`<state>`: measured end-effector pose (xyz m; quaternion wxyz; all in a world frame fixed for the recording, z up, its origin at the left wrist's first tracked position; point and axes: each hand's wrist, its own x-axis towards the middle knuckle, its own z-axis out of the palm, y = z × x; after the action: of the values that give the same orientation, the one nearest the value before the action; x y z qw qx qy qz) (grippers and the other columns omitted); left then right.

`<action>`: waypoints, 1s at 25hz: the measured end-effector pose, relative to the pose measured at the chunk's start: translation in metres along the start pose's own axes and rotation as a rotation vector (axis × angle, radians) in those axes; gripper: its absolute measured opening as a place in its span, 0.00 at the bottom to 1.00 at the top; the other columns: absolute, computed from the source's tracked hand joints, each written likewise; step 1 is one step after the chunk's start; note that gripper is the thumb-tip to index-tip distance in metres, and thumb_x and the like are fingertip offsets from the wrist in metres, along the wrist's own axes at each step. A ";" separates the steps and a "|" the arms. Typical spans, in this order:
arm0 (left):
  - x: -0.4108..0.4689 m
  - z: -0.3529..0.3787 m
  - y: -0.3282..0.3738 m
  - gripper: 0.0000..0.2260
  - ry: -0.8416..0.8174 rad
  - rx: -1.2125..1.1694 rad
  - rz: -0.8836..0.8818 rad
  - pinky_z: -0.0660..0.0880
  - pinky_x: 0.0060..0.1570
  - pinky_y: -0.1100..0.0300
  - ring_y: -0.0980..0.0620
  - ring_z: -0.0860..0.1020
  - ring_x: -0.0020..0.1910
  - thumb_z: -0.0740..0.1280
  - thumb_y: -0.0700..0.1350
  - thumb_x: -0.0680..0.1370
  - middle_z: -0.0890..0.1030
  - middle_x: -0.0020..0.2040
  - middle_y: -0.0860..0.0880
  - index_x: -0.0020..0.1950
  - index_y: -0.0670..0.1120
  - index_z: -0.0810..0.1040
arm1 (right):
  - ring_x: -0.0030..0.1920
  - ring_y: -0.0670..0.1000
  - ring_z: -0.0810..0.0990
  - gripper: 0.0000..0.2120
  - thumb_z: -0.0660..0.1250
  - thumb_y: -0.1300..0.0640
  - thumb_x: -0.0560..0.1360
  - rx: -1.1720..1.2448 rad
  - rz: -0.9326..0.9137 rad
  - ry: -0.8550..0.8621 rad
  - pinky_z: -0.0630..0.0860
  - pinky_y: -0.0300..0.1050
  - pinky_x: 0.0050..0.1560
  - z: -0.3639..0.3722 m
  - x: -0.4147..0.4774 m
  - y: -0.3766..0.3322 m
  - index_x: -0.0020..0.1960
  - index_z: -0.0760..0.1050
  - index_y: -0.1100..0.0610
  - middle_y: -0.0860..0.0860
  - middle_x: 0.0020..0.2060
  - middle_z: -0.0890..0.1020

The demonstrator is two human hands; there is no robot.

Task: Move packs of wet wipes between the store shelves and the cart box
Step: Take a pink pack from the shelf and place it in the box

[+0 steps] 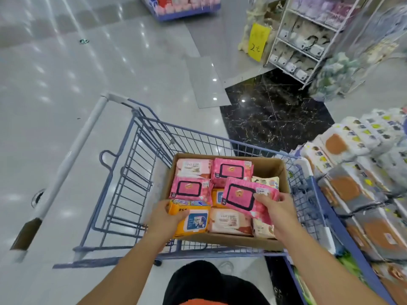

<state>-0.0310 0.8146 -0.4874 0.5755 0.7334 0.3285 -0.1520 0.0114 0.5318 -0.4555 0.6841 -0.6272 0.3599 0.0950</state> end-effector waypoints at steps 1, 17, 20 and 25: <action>0.012 0.003 -0.003 0.14 -0.019 0.021 -0.017 0.85 0.47 0.46 0.47 0.86 0.47 0.76 0.43 0.76 0.84 0.51 0.50 0.55 0.52 0.73 | 0.37 0.56 0.82 0.24 0.77 0.64 0.72 -0.018 0.012 0.009 0.82 0.49 0.35 0.010 0.009 0.000 0.62 0.68 0.57 0.55 0.38 0.83; 0.101 0.027 -0.066 0.26 -0.070 0.606 0.074 0.70 0.71 0.54 0.45 0.68 0.72 0.64 0.33 0.80 0.62 0.75 0.43 0.78 0.43 0.64 | 0.72 0.57 0.66 0.28 0.67 0.55 0.75 -1.372 -0.428 -0.104 0.69 0.51 0.71 0.084 0.094 0.069 0.74 0.66 0.55 0.55 0.74 0.65; 0.097 0.027 -0.073 0.32 -0.197 0.776 0.121 0.61 0.76 0.59 0.47 0.58 0.80 0.67 0.45 0.82 0.48 0.81 0.45 0.83 0.44 0.55 | 0.78 0.53 0.60 0.30 0.59 0.52 0.81 -1.523 -0.339 -0.294 0.62 0.49 0.76 0.086 0.095 0.073 0.81 0.57 0.53 0.50 0.81 0.57; 0.112 0.024 -0.070 0.35 -0.349 0.899 0.126 0.60 0.76 0.57 0.45 0.57 0.79 0.66 0.49 0.82 0.49 0.80 0.43 0.82 0.41 0.51 | 0.75 0.50 0.67 0.28 0.62 0.51 0.81 -1.196 -0.150 -0.286 0.69 0.45 0.71 0.085 0.094 0.067 0.80 0.60 0.51 0.48 0.78 0.65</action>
<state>0.0099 0.8347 -0.6138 0.2563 0.8914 0.0838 -0.3642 0.0720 0.5938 -0.5694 0.2606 -0.9067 0.1039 0.3149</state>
